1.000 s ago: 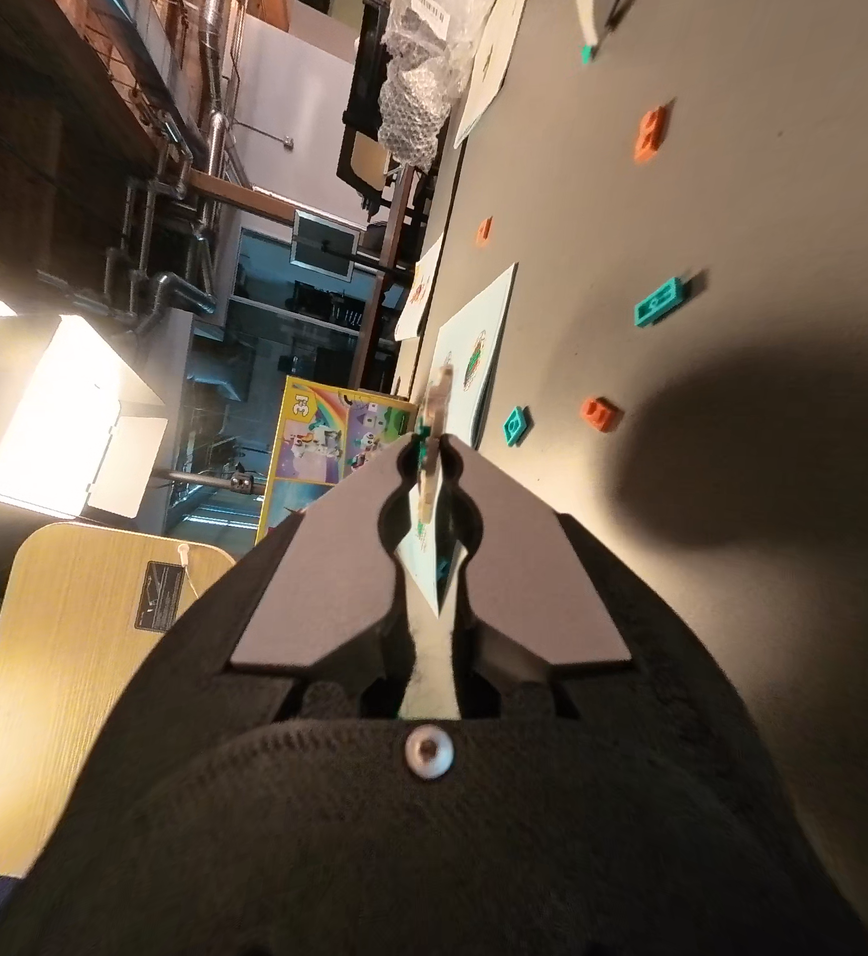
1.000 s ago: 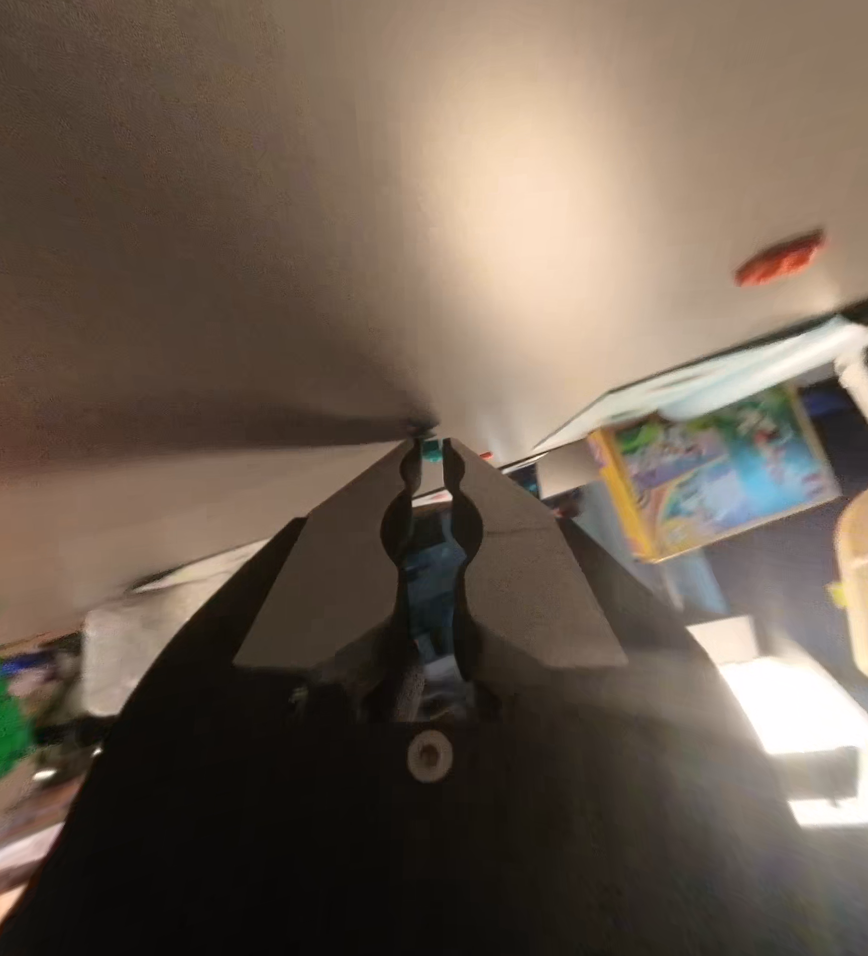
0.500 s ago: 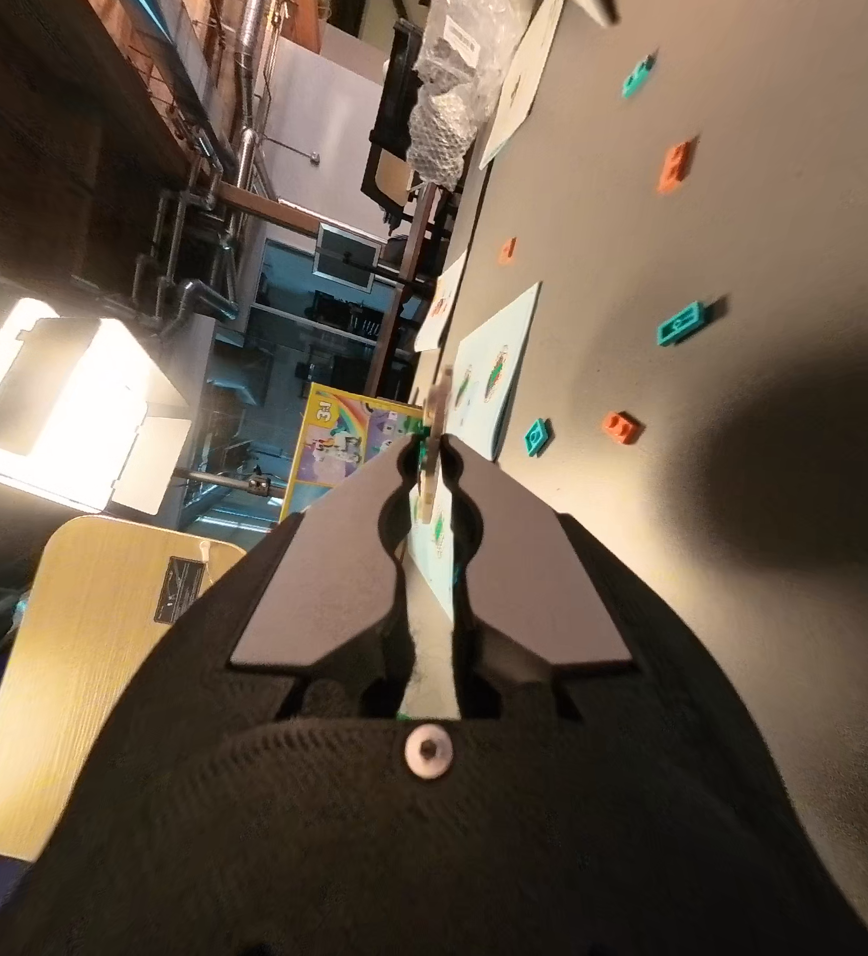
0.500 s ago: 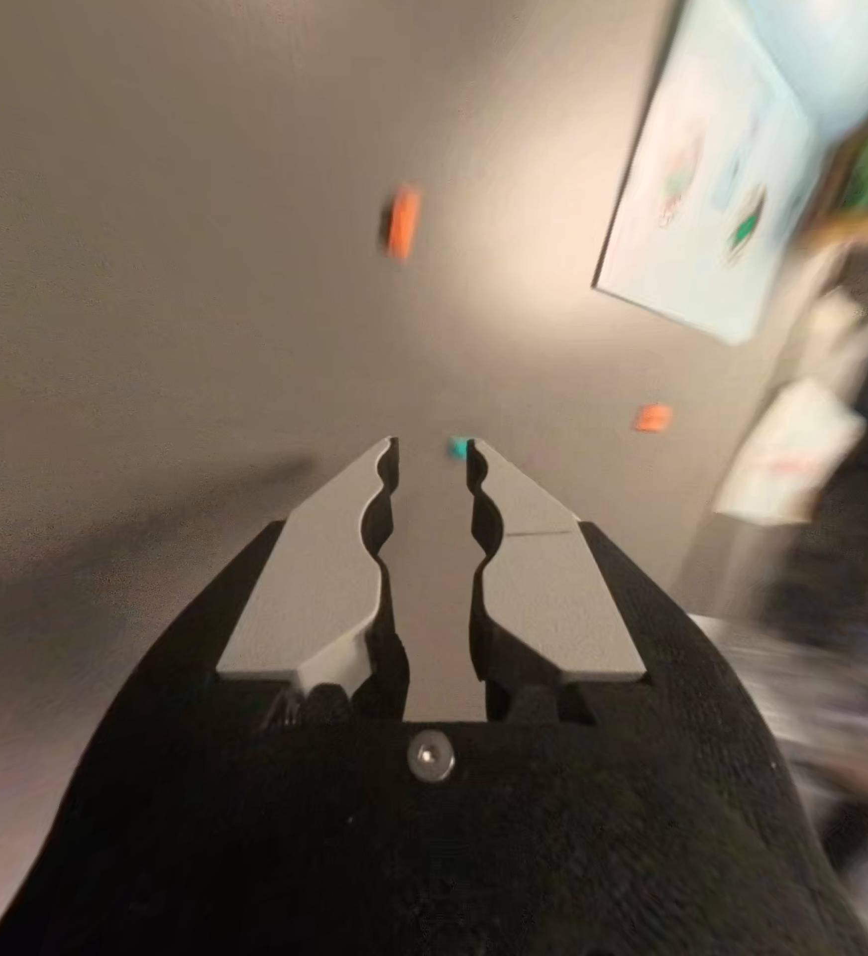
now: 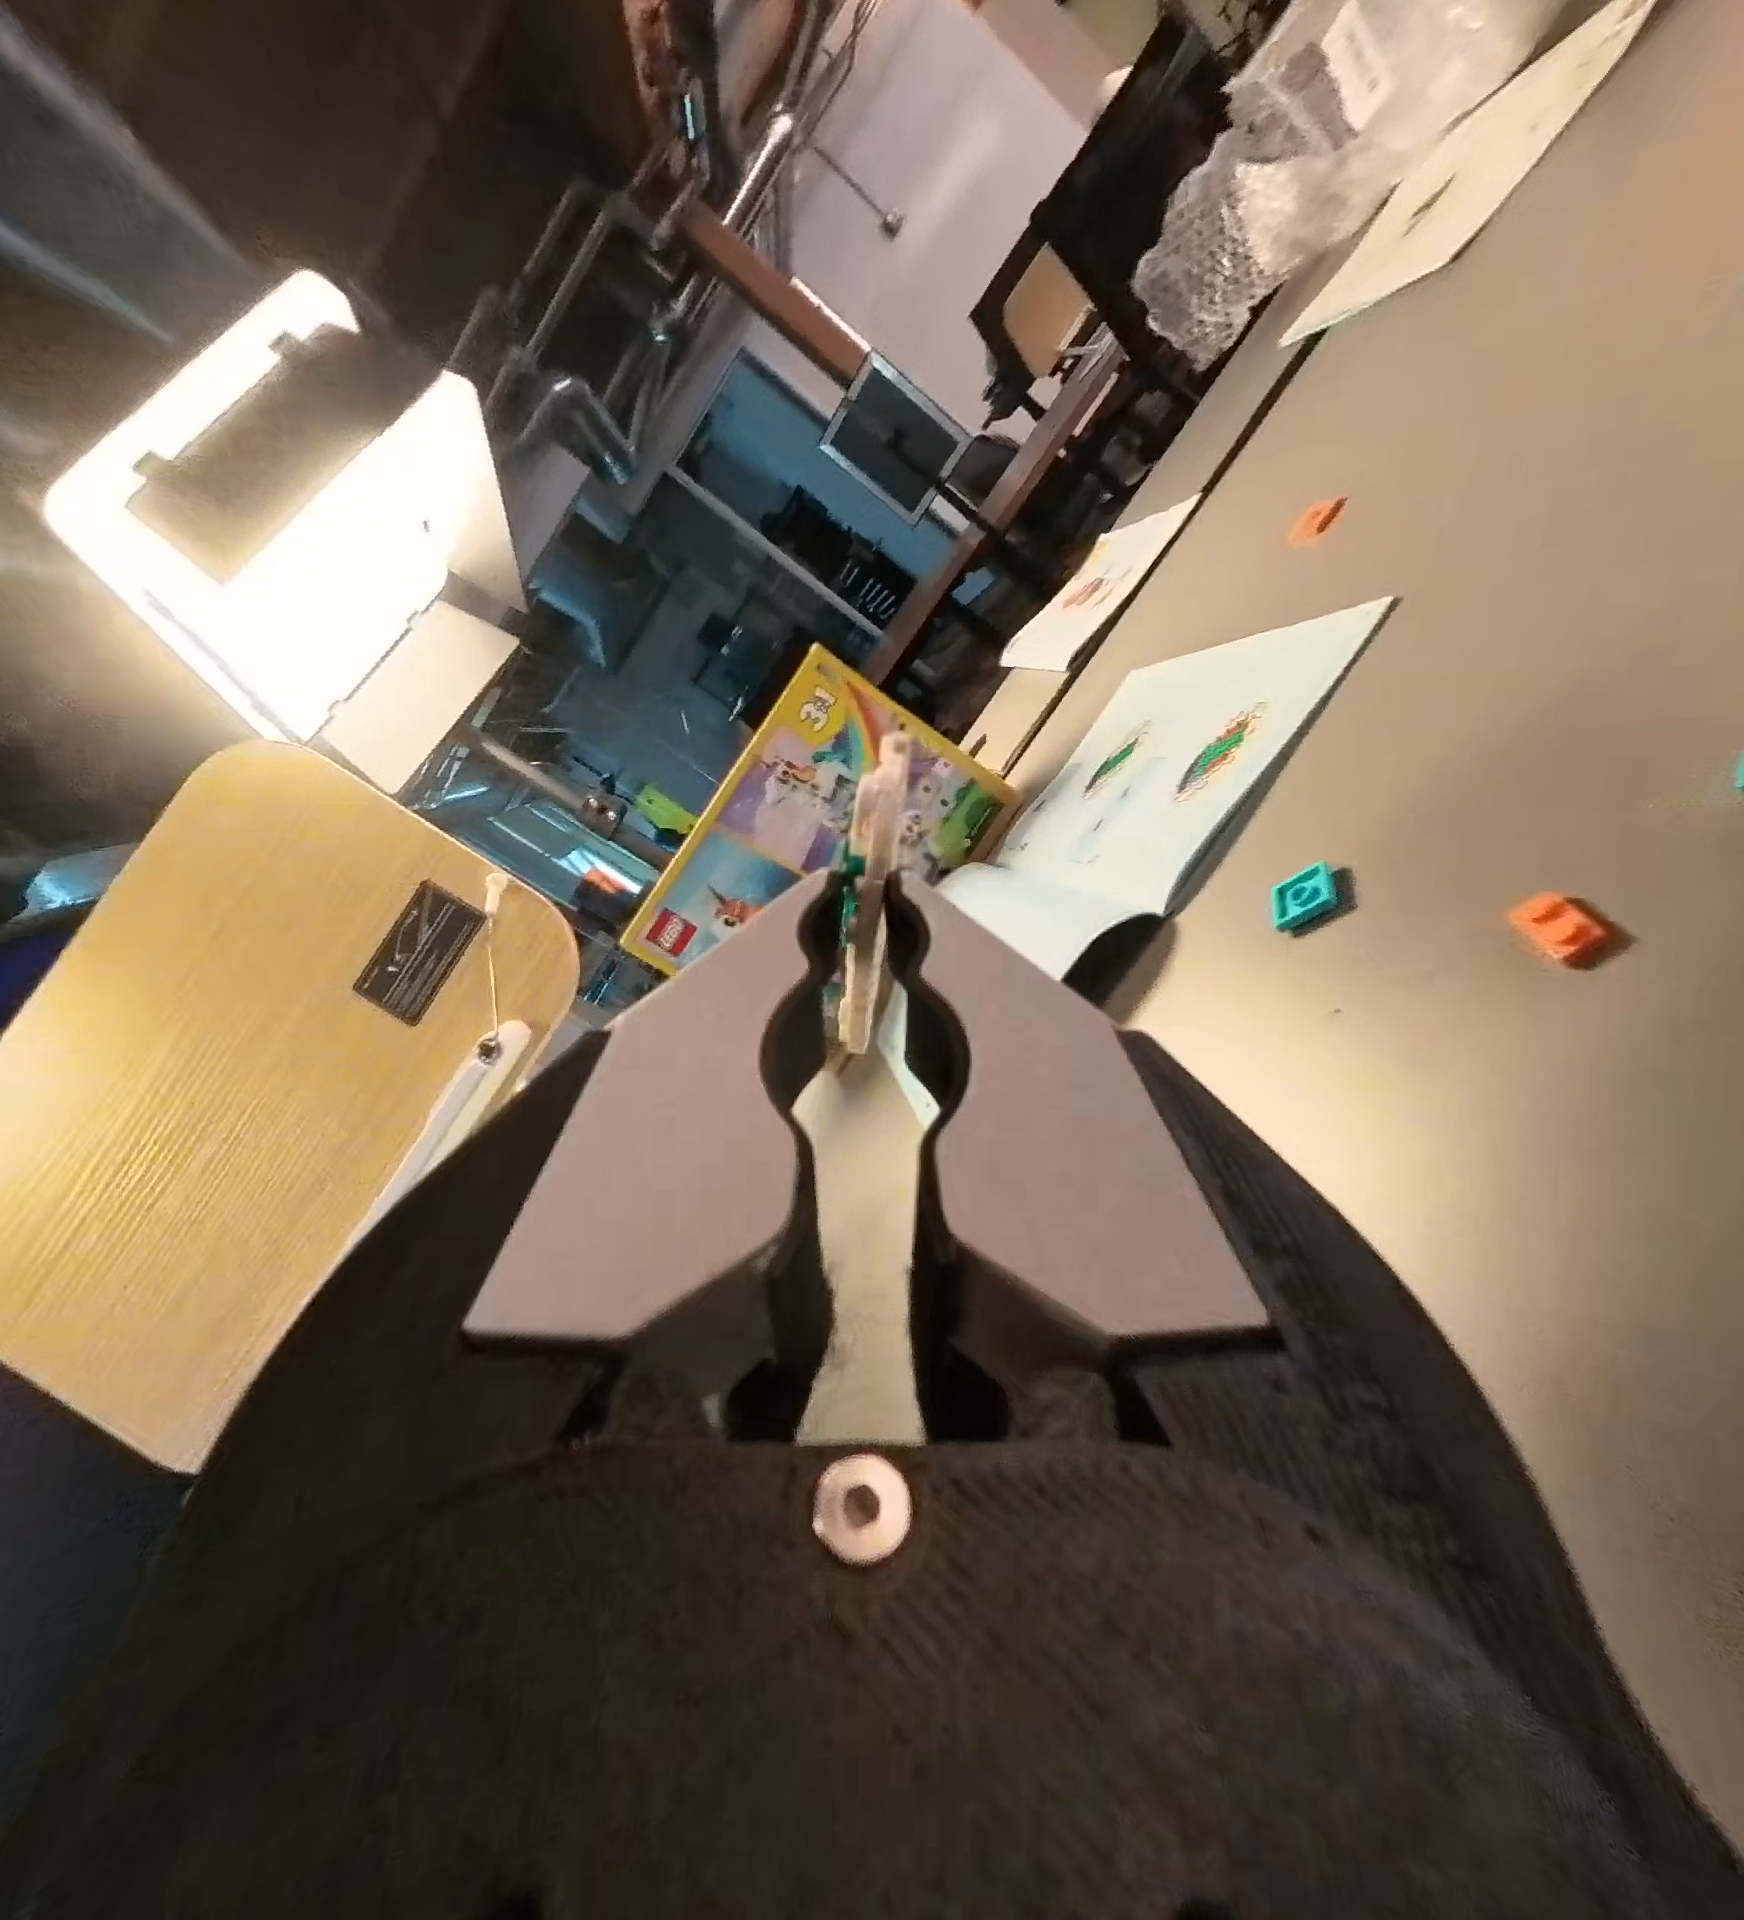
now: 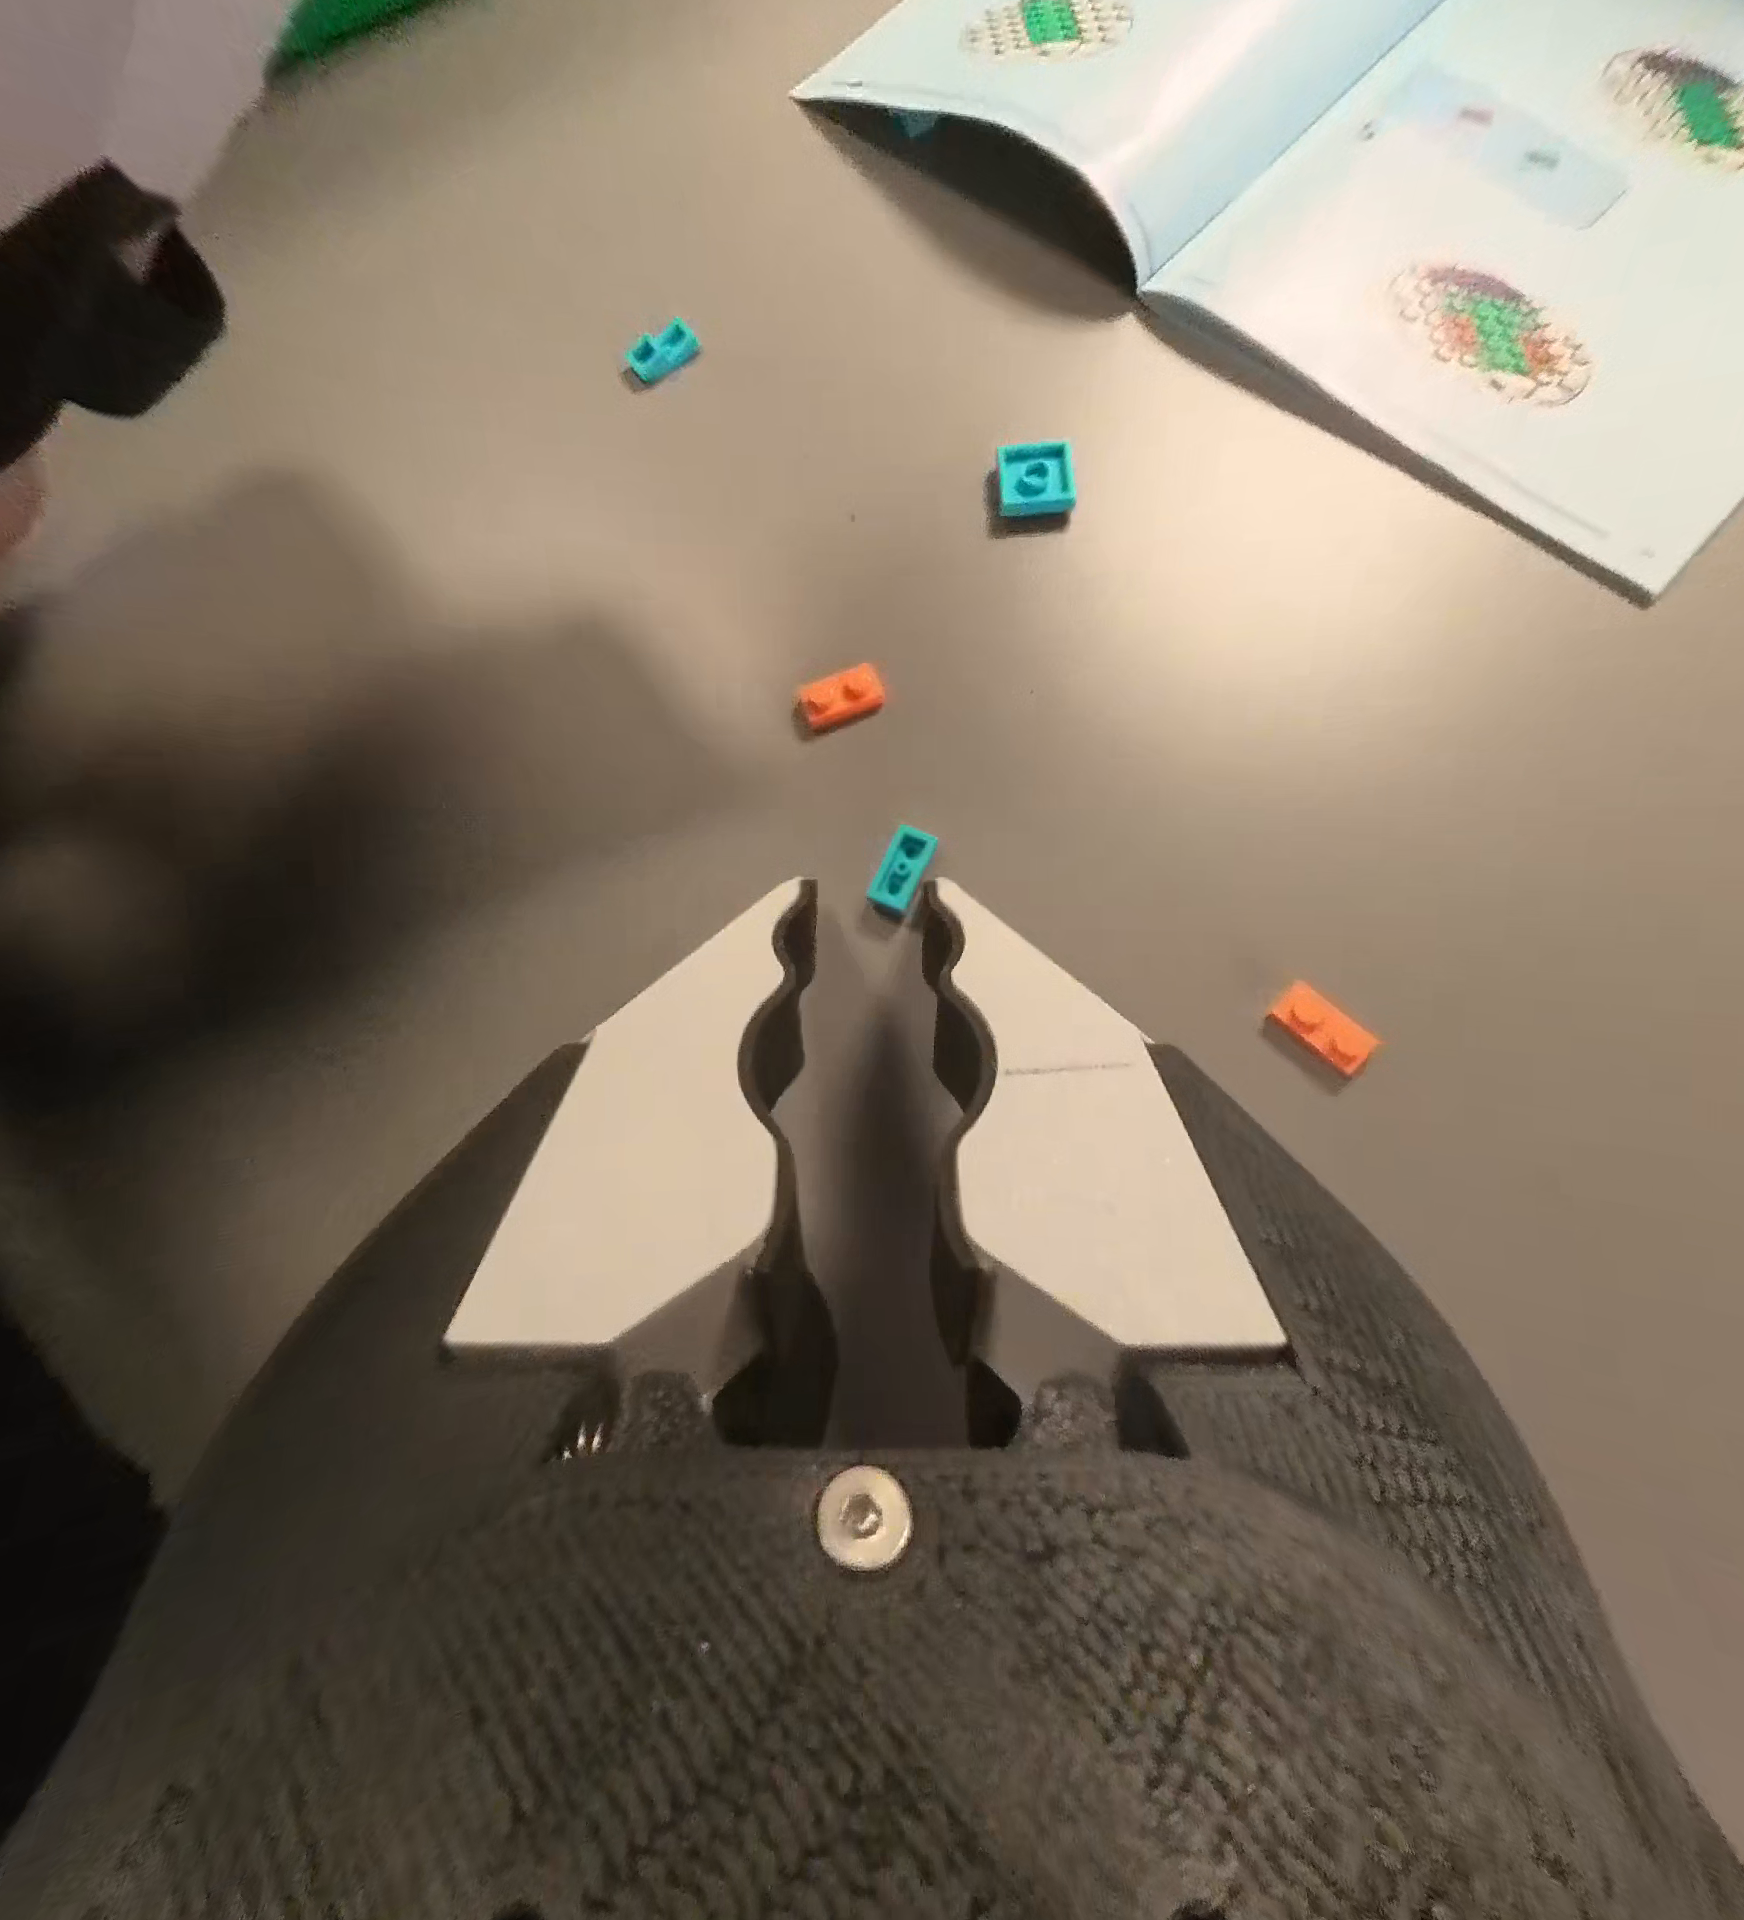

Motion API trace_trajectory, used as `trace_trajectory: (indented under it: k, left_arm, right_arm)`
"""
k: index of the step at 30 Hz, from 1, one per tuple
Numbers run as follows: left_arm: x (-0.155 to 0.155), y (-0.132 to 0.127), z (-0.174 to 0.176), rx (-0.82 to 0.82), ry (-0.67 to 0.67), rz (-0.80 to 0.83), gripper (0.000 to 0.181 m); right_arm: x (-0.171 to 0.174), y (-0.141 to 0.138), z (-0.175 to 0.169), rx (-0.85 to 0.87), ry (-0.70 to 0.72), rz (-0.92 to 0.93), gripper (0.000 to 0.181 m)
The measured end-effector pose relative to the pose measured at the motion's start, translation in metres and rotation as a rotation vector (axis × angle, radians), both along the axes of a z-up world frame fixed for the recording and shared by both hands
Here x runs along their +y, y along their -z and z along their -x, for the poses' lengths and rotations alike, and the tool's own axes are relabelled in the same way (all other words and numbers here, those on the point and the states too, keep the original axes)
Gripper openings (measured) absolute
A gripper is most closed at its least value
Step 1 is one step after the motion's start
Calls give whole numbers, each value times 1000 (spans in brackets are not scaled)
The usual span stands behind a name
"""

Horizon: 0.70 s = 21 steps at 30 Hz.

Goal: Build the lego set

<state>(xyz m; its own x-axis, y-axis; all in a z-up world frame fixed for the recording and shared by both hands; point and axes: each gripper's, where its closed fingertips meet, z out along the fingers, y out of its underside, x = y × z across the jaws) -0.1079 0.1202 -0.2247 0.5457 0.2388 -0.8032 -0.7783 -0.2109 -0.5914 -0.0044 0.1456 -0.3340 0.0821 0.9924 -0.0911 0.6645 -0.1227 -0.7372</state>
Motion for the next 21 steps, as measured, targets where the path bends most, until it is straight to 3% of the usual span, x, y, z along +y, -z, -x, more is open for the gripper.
trace_trajectory:
  k: [1,6,9,12,17,19,21]
  left_arm:
    - [-1,-1,0,-3,2,-4,6]
    - [0,-1,-6,-7,35,-7,6]
    - [1,0,-8,-10,46,-2,6]
    - [-1,0,-6,-8,39,-2,6]
    - [0,2,-6,-19,45,13,7]
    - [2,5,-8,-6,47,30,6]
    - [3,6,-10,4,49,40,6]
  right_arm:
    - [2,1,0,-3,11,-27,15]
    - [2,2,-2,-23,7,-20,7]
    - [8,2,-6,-112,-122,-133,6]
    - [55,-9,-14,-246,-319,-557,6]
    - [148,-30,-27,-622,-698,-1452,6]
    - [160,-31,-30,-699,-900,-1741,6]
    - [159,-20,-37,-720,-1091,-1868,6]
